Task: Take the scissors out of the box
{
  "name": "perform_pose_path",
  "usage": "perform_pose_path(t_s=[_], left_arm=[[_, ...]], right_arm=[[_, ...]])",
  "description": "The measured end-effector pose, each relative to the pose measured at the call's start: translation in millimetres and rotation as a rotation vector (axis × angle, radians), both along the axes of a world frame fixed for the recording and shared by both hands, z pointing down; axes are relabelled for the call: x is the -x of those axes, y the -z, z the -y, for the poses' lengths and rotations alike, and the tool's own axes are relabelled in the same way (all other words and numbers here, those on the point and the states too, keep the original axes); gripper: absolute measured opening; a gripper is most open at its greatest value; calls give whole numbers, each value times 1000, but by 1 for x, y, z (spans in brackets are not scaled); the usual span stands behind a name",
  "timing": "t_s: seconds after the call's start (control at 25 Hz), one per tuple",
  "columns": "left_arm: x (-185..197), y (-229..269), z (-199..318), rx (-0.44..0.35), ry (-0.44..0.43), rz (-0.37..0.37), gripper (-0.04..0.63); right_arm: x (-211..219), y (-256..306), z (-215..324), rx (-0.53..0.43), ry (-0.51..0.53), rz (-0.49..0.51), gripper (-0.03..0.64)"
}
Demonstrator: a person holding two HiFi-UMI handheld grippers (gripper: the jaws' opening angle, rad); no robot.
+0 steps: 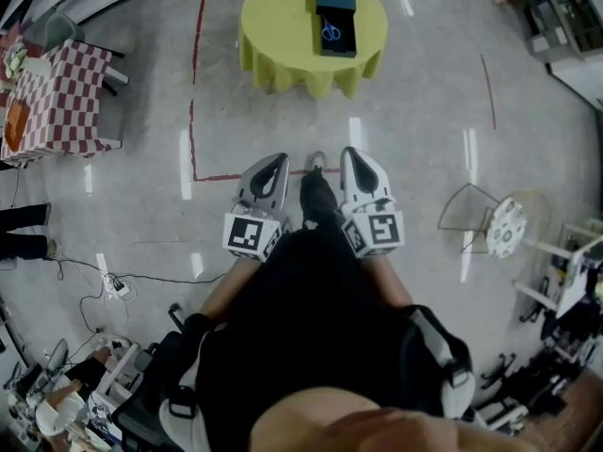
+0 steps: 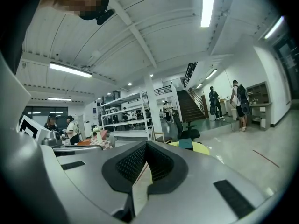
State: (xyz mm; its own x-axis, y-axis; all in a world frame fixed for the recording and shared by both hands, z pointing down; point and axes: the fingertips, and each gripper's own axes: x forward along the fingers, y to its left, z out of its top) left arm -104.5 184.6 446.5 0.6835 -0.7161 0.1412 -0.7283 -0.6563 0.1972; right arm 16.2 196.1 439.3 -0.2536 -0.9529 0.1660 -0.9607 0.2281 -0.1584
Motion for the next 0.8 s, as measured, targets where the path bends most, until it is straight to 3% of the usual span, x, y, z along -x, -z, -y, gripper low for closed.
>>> perform_pose_path(t_s=[0.32, 0.52, 0.8], left_arm=[[-66, 8, 105, 5, 13, 14, -3], [-104, 11, 160, -30, -7, 75, -3], [-132, 28, 211, -15, 20, 52, -3]], right_arm=[[-62, -4, 111, 12, 38, -16, -2], [-99, -11, 167, 29, 68, -9, -2], [-127, -9, 228, 29, 88, -4, -2]])
